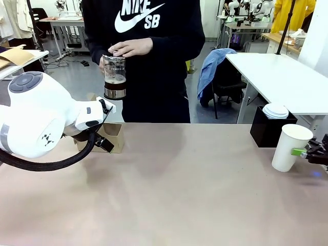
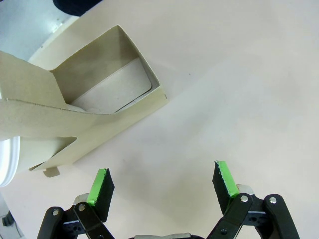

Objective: Pour a drink into a cup and package it in a carrier.
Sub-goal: Pick up the 600 ml Paper Cup and place it in the middle top area of the table.

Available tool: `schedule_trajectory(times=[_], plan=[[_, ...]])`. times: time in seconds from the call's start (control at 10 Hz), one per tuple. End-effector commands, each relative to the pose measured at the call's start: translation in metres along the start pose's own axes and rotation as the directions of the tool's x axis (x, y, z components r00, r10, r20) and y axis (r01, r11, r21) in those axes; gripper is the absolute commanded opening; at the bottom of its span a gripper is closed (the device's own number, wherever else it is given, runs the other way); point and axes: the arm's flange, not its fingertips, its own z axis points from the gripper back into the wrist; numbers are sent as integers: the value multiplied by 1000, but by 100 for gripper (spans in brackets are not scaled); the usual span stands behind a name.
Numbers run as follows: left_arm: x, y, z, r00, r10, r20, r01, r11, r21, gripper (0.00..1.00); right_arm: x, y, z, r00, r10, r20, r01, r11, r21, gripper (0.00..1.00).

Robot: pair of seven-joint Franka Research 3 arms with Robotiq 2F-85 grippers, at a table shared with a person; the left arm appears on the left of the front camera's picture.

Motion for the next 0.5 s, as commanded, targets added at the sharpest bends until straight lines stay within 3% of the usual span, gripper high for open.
schedule_trajectory(times=[0.0,0.2,0.3,0.4], plan=[[0,0,0,1000,1,0,-1,1000,-1,100,-3,-1,-13,1000,-10,-8,10,1000,-5,100],[0,0,0,1000,1,0,-1,1000,-1,100,-5,-2,-19,1000,-1,7,1,1000,1,100],[0,0,0,1000,1,0,-1,1000,-1,100,-5,-2,-19,1000,-12,0,12,1000,13,80],[0,0,0,1000,1,0,-1,1000,-1,100,-4,-1,-12,998,-67,-10,68,997,24,80]])
